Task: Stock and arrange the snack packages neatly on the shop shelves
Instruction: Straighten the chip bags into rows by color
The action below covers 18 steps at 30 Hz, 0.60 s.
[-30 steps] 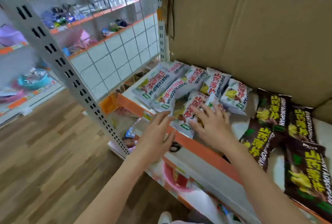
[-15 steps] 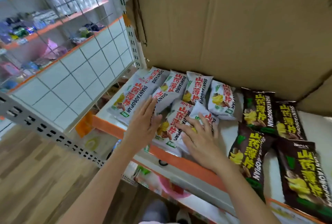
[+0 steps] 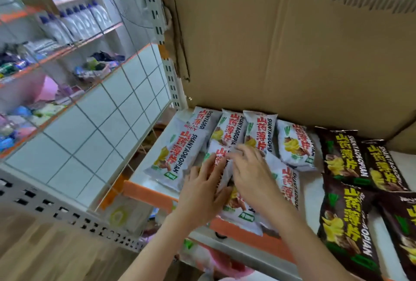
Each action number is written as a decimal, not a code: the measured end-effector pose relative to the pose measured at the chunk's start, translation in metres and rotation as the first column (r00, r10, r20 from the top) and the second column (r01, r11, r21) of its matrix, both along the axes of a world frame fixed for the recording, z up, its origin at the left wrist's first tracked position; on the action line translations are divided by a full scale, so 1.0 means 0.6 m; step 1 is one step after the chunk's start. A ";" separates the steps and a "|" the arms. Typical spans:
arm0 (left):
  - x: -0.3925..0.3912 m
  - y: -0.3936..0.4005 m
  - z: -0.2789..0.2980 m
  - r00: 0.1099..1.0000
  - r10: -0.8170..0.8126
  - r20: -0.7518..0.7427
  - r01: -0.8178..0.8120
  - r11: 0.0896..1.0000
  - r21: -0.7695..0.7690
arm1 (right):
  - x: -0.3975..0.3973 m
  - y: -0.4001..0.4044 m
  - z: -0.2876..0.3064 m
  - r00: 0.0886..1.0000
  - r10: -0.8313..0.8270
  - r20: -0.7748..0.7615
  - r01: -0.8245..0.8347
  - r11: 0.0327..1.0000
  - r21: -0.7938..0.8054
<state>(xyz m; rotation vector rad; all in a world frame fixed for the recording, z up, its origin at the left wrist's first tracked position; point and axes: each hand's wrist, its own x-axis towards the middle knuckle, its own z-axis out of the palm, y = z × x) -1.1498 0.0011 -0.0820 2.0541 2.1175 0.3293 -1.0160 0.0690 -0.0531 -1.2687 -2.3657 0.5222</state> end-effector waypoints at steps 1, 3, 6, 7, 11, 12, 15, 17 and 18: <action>-0.005 -0.003 0.009 0.999 -0.035 0.035 0.034 0.999 0.019 | -0.017 0.004 -0.003 0.999 0.044 0.012 -0.044 0.999 -0.015; -0.024 0.000 0.032 0.988 -0.058 0.144 0.052 0.997 0.048 | -0.036 0.011 -0.018 0.990 0.089 0.107 -0.082 0.994 -0.069; -0.072 0.025 0.053 0.986 0.056 0.155 -0.089 0.972 0.218 | -0.044 0.019 -0.034 0.978 0.075 0.195 -0.050 0.990 -0.130; -0.090 0.035 0.055 0.983 0.134 0.122 -0.163 0.950 0.268 | -0.046 0.020 -0.036 0.970 0.085 0.227 -0.052 0.988 -0.147; -0.136 0.066 0.045 0.963 0.270 0.005 -0.270 0.963 -0.009 | -0.058 0.017 -0.034 0.951 0.102 0.292 -0.037 0.975 -0.219; -0.142 0.071 0.042 0.968 0.249 0.017 -0.247 0.966 -0.076 | -0.061 0.016 -0.030 0.951 0.097 0.292 -0.034 0.976 -0.213; -0.152 0.079 0.046 0.972 0.211 0.103 -0.206 0.977 -0.055 | -0.059 0.014 -0.019 0.954 0.092 0.284 -0.039 0.982 -0.187; -0.154 0.075 0.058 0.964 0.225 0.145 -0.222 0.974 -0.037 | -0.050 0.016 -0.009 0.950 0.090 0.299 -0.030 0.980 -0.199; -0.154 0.068 0.063 0.960 0.233 0.153 -0.228 0.972 -0.051 | -0.044 0.018 -0.004 0.943 0.095 0.318 -0.027 0.977 -0.210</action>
